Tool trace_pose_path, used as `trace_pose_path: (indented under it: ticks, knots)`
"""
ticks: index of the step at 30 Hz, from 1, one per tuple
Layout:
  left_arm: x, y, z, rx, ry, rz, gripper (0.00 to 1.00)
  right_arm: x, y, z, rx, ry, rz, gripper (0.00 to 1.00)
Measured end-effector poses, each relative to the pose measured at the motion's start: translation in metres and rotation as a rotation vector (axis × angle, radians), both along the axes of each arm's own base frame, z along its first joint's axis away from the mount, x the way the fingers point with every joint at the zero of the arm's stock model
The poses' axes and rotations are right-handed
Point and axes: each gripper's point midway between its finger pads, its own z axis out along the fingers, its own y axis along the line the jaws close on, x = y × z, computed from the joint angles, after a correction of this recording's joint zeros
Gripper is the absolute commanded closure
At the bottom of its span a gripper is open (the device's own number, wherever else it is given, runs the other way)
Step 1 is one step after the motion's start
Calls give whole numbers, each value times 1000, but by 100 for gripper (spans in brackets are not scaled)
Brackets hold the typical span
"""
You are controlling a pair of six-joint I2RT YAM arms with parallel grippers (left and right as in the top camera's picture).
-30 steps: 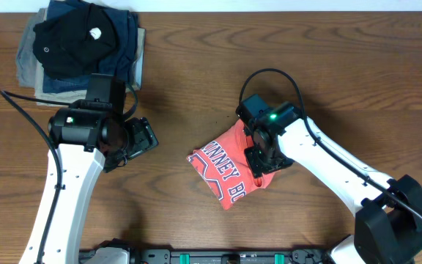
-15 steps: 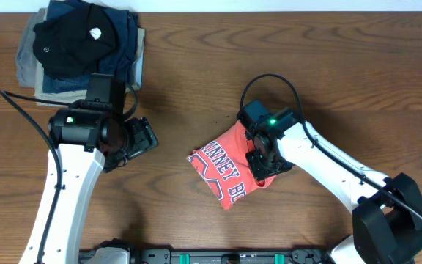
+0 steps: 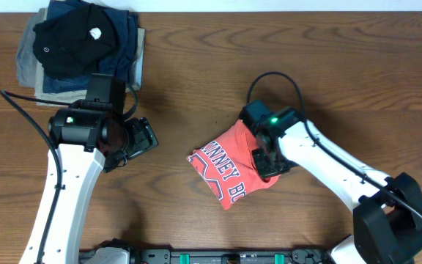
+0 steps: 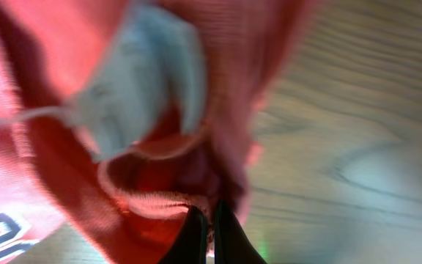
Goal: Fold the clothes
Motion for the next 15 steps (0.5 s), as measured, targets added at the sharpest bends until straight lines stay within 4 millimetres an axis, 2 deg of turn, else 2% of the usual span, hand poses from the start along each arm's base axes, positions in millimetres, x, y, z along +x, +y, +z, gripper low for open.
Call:
trace_pose_path:
  ticks: [7, 15]
  knots:
    - [0, 0, 0, 0, 0, 0, 18, 21, -13, 22, -13, -43, -93, 99]
    - [0, 0, 0, 0, 0, 0, 17, 13, -46, 27, -133, -34, -264, 99]
